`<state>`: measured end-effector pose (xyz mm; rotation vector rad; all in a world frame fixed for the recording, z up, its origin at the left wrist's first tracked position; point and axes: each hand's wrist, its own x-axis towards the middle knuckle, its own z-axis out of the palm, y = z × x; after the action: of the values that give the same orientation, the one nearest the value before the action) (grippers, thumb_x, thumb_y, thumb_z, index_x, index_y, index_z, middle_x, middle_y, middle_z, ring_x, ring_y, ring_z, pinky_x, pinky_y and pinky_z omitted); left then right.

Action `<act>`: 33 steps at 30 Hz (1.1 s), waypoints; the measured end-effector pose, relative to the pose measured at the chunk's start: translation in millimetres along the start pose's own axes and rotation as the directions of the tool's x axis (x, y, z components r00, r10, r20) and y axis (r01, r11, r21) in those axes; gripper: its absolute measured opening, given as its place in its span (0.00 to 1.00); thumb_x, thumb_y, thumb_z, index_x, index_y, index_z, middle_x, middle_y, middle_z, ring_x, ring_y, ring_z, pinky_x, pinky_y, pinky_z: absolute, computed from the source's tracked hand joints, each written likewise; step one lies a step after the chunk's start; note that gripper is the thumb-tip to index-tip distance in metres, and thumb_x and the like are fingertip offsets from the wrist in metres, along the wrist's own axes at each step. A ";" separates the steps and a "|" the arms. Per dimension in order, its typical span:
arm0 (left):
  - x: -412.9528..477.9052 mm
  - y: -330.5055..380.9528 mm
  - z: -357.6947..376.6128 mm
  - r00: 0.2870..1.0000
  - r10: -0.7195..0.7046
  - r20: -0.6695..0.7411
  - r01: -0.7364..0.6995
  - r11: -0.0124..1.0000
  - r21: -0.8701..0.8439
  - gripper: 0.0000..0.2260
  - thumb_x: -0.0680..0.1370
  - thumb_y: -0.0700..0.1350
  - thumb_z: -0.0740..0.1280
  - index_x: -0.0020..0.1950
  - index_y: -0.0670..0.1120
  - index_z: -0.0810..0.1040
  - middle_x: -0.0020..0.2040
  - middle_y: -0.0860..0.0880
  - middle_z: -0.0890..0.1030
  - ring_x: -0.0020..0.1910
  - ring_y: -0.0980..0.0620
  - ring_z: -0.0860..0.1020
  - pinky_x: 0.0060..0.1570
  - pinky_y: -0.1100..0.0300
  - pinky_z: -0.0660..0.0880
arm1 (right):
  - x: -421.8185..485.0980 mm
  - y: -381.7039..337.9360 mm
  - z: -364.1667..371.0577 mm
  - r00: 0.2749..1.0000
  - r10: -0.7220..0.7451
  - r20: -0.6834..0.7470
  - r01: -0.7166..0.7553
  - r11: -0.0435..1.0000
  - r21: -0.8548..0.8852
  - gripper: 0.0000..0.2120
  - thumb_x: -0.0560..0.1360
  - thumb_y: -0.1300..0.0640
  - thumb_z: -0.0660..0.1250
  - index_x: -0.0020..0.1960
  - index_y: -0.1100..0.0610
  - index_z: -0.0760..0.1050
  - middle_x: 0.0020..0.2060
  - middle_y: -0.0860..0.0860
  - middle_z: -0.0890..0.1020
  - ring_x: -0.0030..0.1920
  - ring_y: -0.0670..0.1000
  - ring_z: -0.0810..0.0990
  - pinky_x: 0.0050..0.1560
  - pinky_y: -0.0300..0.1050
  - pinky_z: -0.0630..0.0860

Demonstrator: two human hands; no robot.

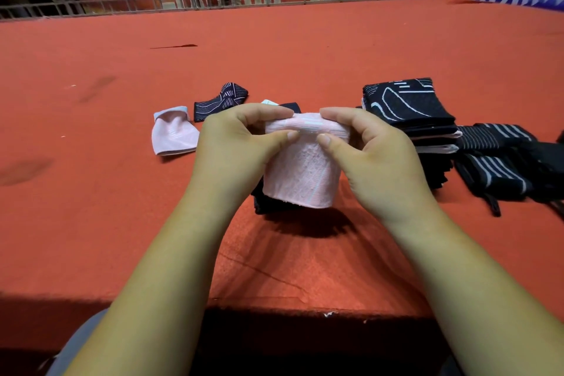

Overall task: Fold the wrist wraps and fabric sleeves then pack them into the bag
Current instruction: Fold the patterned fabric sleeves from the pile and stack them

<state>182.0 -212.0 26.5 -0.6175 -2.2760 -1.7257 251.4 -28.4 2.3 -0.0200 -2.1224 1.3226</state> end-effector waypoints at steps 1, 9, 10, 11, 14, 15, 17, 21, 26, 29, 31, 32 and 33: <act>-0.5 -0.4 1.2 1.000 0.004 -0.007 -0.004 1.000 0.014 0.12 0.72 0.42 0.83 0.52 0.54 0.90 0.43 0.56 0.88 0.42 0.61 0.83 0.47 0.67 0.79 | -0.1 0.3 0.1 1.000 -0.006 -0.006 0.006 1.000 -0.011 0.15 0.80 0.58 0.75 0.65 0.48 0.84 0.58 0.40 0.86 0.60 0.39 0.83 0.67 0.42 0.77; -3.1 -0.6 6.8 0.997 0.063 -0.052 -0.055 0.989 0.137 0.08 0.73 0.43 0.81 0.48 0.55 0.88 0.48 0.54 0.85 0.47 0.59 0.83 0.49 0.63 0.79 | 0.0 -1.3 0.5 0.999 -0.048 -0.026 0.045 0.996 -0.080 0.09 0.79 0.60 0.73 0.56 0.48 0.84 0.50 0.42 0.86 0.52 0.42 0.82 0.55 0.35 0.75; -2.7 -1.7 6.9 0.995 0.082 -0.048 -0.073 0.983 0.170 0.08 0.73 0.44 0.81 0.48 0.55 0.87 0.50 0.52 0.82 0.48 0.60 0.81 0.49 0.65 0.77 | 0.0 -1.4 0.3 0.998 -0.060 -0.034 0.056 0.994 -0.099 0.09 0.79 0.60 0.73 0.55 0.47 0.84 0.49 0.43 0.85 0.51 0.42 0.81 0.54 0.34 0.75; -2.1 -2.8 6.7 0.995 0.098 -0.037 -0.089 0.976 0.200 0.08 0.74 0.46 0.81 0.48 0.56 0.86 0.52 0.51 0.80 0.49 0.61 0.80 0.49 0.66 0.75 | -0.2 -1.6 0.0 0.997 -0.070 -0.042 0.064 0.991 -0.117 0.09 0.79 0.60 0.73 0.54 0.47 0.84 0.49 0.43 0.84 0.50 0.41 0.80 0.53 0.33 0.74; -0.8 -4.8 3.7 0.992 0.122 0.030 -0.126 0.968 0.219 0.08 0.76 0.48 0.79 0.48 0.56 0.82 0.54 0.52 0.78 0.51 0.62 0.78 0.51 0.64 0.74 | -1.4 -1.0 0.6 0.996 -0.065 -0.058 0.057 0.990 -0.127 0.08 0.79 0.58 0.74 0.53 0.46 0.83 0.52 0.47 0.76 0.50 0.40 0.77 0.53 0.31 0.70; -0.7 -5.4 2.7 0.992 0.109 0.055 -0.117 0.976 0.181 0.07 0.77 0.49 0.78 0.49 0.55 0.81 0.54 0.52 0.79 0.52 0.59 0.79 0.53 0.59 0.76 | -1.3 -0.7 0.7 0.996 -0.063 -0.058 0.055 0.991 -0.119 0.07 0.79 0.57 0.74 0.54 0.46 0.82 0.53 0.47 0.74 0.51 0.41 0.76 0.55 0.33 0.71; -1.3 -5.2 0.9 0.991 0.072 0.117 -0.082 0.993 0.082 0.06 0.77 0.50 0.75 0.49 0.54 0.80 0.51 0.52 0.83 0.49 0.52 0.82 0.51 0.48 0.79 | -0.6 -0.8 0.4 0.995 -0.081 -0.050 0.075 0.989 -0.125 0.06 0.80 0.57 0.73 0.54 0.46 0.81 0.55 0.46 0.73 0.53 0.43 0.75 0.57 0.37 0.71; -0.5 -5.5 0.2 0.986 0.043 0.163 -0.043 0.999 -0.006 0.06 0.80 0.46 0.75 0.51 0.47 0.79 0.40 0.50 0.80 0.39 0.54 0.76 0.40 0.54 0.74 | -0.3 -4.7 -1.9 0.998 -0.066 0.005 0.066 0.997 -0.039 0.04 0.83 0.57 0.69 0.56 0.49 0.78 0.47 0.42 0.81 0.48 0.40 0.78 0.50 0.35 0.72; -0.8 -3.4 5.0 0.993 -0.031 0.117 0.046 0.992 -0.121 0.07 0.80 0.43 0.76 0.54 0.41 0.82 0.34 0.55 0.78 0.31 0.58 0.73 0.31 0.65 0.71 | 1.1 -2.9 0.3 1.000 -0.002 -0.024 0.005 0.992 0.122 0.06 0.84 0.57 0.70 0.58 0.48 0.79 0.51 0.44 0.85 0.51 0.45 0.82 0.55 0.43 0.77; -3.0 -1.7 9.9 0.986 -0.110 0.125 0.135 0.968 -0.213 0.09 0.81 0.47 0.75 0.55 0.42 0.84 0.33 0.55 0.77 0.28 0.58 0.71 0.28 0.65 0.68 | 1.5 2.1 4.0 0.998 0.040 -0.058 -0.031 0.988 0.152 0.07 0.84 0.55 0.70 0.60 0.47 0.78 0.51 0.44 0.84 0.50 0.43 0.82 0.55 0.43 0.77; -3.7 -3.2 12.3 0.975 -0.140 0.172 0.171 0.968 -0.181 0.10 0.83 0.52 0.73 0.49 0.47 0.84 0.34 0.55 0.77 0.29 0.58 0.71 0.30 0.63 0.67 | 1.2 6.5 5.8 0.995 0.056 -0.080 -0.046 0.991 0.126 0.08 0.84 0.53 0.69 0.62 0.47 0.77 0.53 0.43 0.83 0.54 0.44 0.82 0.59 0.46 0.77; -4.6 -3.3 12.9 0.964 -0.160 0.213 0.193 0.971 -0.144 0.12 0.83 0.54 0.71 0.46 0.48 0.83 0.33 0.57 0.77 0.29 0.58 0.72 0.30 0.63 0.68 | 1.3 8.1 6.2 0.994 0.060 -0.091 -0.049 0.993 0.110 0.09 0.84 0.53 0.68 0.63 0.47 0.76 0.55 0.43 0.83 0.56 0.44 0.82 0.62 0.48 0.77; -6.2 -3.3 13.3 0.948 -0.175 0.265 0.212 0.970 -0.118 0.12 0.84 0.53 0.70 0.44 0.48 0.82 0.32 0.59 0.78 0.28 0.60 0.73 0.29 0.64 0.68 | 1.7 10.3 6.4 0.993 0.066 -0.102 -0.056 0.994 0.099 0.09 0.84 0.53 0.68 0.64 0.47 0.76 0.56 0.44 0.83 0.57 0.45 0.82 0.63 0.50 0.77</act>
<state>187.0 -201.3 17.3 -0.6993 -2.4694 -2.0249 243.6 -27.9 -7.2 -0.1138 -1.9824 1.4262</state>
